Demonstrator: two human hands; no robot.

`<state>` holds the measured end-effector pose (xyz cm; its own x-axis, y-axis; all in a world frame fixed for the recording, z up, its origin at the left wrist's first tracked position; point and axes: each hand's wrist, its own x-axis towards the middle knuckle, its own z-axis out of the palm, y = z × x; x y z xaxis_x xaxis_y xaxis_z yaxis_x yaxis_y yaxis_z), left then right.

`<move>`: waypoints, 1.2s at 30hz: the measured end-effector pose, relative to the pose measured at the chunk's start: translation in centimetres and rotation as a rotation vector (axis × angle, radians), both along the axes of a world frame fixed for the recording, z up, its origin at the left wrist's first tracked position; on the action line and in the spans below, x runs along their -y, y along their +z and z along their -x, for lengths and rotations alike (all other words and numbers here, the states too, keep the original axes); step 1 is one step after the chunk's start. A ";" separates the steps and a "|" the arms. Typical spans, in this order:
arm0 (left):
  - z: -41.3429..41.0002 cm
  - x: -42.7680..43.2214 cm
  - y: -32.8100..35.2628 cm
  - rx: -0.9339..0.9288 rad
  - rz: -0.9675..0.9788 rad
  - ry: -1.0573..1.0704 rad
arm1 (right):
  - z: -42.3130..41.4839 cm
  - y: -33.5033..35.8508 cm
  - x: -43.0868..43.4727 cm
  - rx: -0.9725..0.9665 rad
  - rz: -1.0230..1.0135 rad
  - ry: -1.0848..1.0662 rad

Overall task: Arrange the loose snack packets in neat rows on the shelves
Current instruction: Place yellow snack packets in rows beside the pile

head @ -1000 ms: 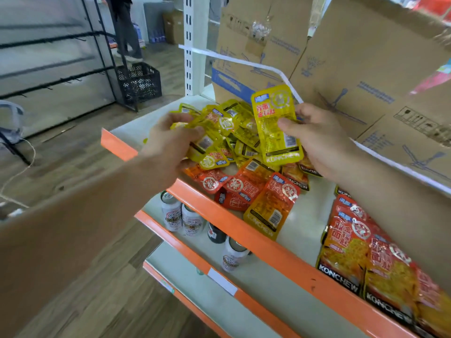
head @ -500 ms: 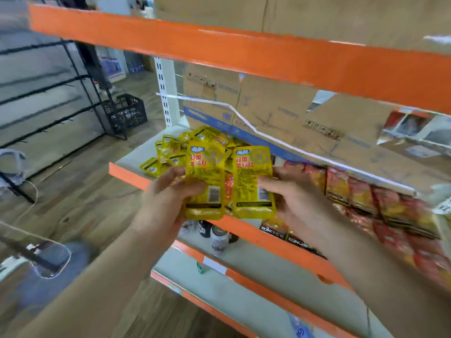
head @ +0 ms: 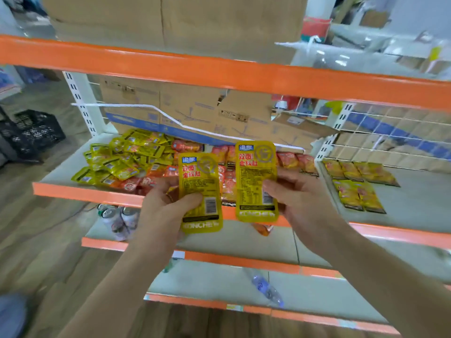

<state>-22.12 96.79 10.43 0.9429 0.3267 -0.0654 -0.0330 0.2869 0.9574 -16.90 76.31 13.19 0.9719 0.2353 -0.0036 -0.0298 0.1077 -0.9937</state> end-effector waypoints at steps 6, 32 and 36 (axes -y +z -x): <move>0.7 3.6 1.3 0.022 0.004 -0.098 | 3.5 1.3 4.9 -0.002 -0.003 -0.169; -4.4 32.1 6.5 0.007 0.192 -0.430 | 2.6 4.9 32.2 -0.149 -0.381 -0.322; -5.6 38.5 6.6 -0.006 0.224 -0.390 | 1.5 5.1 37.9 -0.170 -0.359 -0.361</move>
